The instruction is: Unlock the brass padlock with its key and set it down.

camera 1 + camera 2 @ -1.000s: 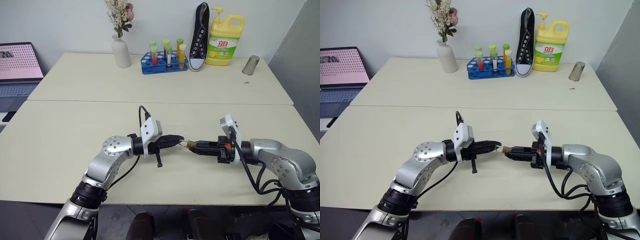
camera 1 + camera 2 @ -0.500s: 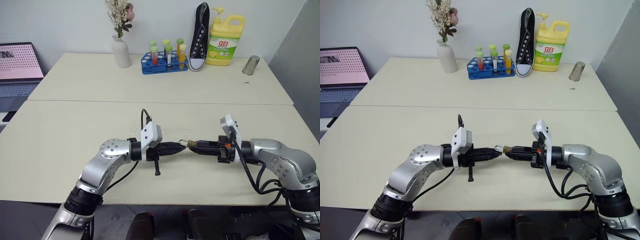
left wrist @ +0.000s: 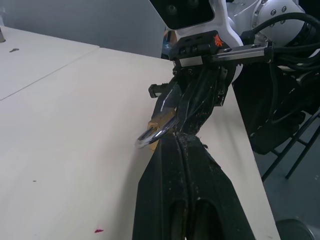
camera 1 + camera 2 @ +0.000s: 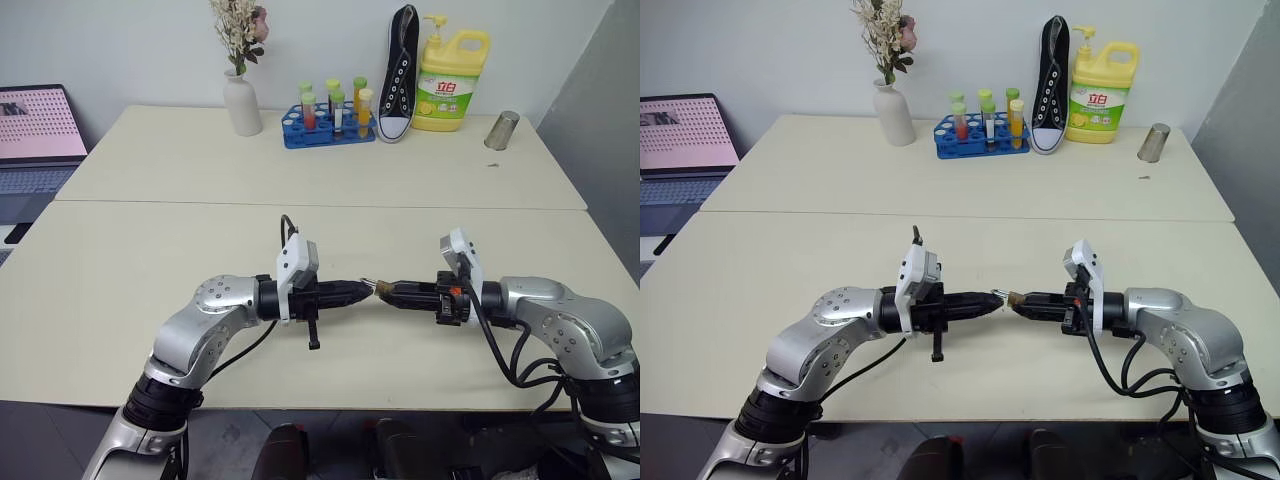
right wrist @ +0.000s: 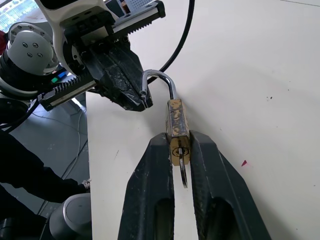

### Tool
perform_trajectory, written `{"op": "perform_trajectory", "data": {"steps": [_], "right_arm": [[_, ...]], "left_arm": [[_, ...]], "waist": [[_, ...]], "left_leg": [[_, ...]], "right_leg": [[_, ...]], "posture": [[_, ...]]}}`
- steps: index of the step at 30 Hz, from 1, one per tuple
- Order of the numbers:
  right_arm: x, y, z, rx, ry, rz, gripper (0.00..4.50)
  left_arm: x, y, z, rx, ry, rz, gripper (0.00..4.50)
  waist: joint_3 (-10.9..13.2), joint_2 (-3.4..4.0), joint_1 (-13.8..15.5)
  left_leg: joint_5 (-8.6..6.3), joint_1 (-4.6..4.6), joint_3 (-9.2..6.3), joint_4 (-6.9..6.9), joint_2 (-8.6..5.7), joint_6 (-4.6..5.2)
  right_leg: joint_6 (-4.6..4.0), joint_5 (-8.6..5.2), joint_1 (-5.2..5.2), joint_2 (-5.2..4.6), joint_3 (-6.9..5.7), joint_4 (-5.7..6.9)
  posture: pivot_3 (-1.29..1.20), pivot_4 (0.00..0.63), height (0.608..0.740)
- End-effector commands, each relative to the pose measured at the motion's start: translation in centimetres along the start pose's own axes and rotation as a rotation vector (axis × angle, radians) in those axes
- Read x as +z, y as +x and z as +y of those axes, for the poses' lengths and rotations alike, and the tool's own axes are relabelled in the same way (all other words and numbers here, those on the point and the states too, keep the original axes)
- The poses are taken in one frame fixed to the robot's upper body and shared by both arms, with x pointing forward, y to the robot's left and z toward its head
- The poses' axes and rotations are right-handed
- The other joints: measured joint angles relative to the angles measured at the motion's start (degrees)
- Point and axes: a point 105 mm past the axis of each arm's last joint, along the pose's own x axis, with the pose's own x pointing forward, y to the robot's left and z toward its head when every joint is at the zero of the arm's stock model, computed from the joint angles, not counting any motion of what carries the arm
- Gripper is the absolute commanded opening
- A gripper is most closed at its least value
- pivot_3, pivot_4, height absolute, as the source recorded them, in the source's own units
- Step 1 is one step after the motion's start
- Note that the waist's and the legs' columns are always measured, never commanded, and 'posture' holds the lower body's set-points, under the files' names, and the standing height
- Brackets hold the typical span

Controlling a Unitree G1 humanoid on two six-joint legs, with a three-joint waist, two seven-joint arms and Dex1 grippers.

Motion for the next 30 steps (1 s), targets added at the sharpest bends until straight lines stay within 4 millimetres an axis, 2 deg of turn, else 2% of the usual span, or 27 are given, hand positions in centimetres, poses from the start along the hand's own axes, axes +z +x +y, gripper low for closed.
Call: {"op": "perform_trajectory", "data": {"steps": [1,15,19,21,23,27,30], "right_arm": [[0.8,0.0,0.5,0.025,-0.042,-0.017,0.11],[0.8,0.1,0.5,0.023,-0.039,-0.021,0.11],[0.7,0.0,0.1,0.008,-0.028,-0.015,0.11],[0.6,-0.2,-0.2,-0.005,-0.016,-0.009,0.11],[0.4,-0.3,-0.5,-0.015,0.004,0.002,0.11],[-0.1,-0.4,-1.0,-0.028,0.037,0.042,0.11],[-0.7,-0.2,-1.8,-0.048,0.067,0.088,0.11]], "left_arm": [[2.0,0.2,0.2,0.018,0.060,-0.065,0.00],[2.3,-0.1,0.2,0.028,0.087,-0.057,0.00],[2.9,-1.2,0.5,0.064,0.167,-0.041,0.00],[3.0,-2.5,0.6,0.081,0.304,0.019,0.00],[2.1,-3.8,0.7,0.083,0.474,0.129,0.00],[-0.6,-5.5,0.1,-0.003,0.649,0.280,0.87],[-2.2,-5.5,-0.4,-0.036,0.693,0.306,1.88]], "waist": [[0.0,0.00,0.0],[0.0,0.00,0.0],[0.0,0.00,0.0],[0.0,-0.01,-0.1],[0.0,0.00,-0.3],[0.0,0.01,-0.4],[0.0,0.01,-0.4]], "left_leg": [[0.00,0.00,0.00,0.00,0.00,0.00],[0.00,0.00,0.01,0.00,0.00,0.00],[0.00,0.00,0.01,0.00,0.00,0.00],[0.00,0.00,0.01,-0.01,0.02,0.00],[0.00,0.03,0.03,-0.04,0.01,0.00],[0.00,0.05,0.07,-0.06,0.02,0.00],[0.00,0.02,0.10,-0.05,0.01,0.00]], "right_leg": [[0.00,0.00,0.00,0.00,0.00,0.00],[0.00,0.00,0.00,0.00,0.01,0.00],[0.00,0.00,0.00,0.00,0.01,0.00],[0.00,0.00,-0.01,0.00,0.02,0.00],[-0.02,0.00,-0.01,0.00,0.03,-0.01],[-0.27,0.11,-0.01,-0.01,0.04,-0.03],[-0.27,0.10,-0.01,-0.05,0.05,-0.05]], "posture": [[0.00,0.150,0.740],[0.00,0.150,0.740],[0.00,0.150,0.740],[0.00,0.150,0.740],[0.00,0.150,0.740],[0.00,0.150,0.740],[0.00,0.150,0.740]]}}
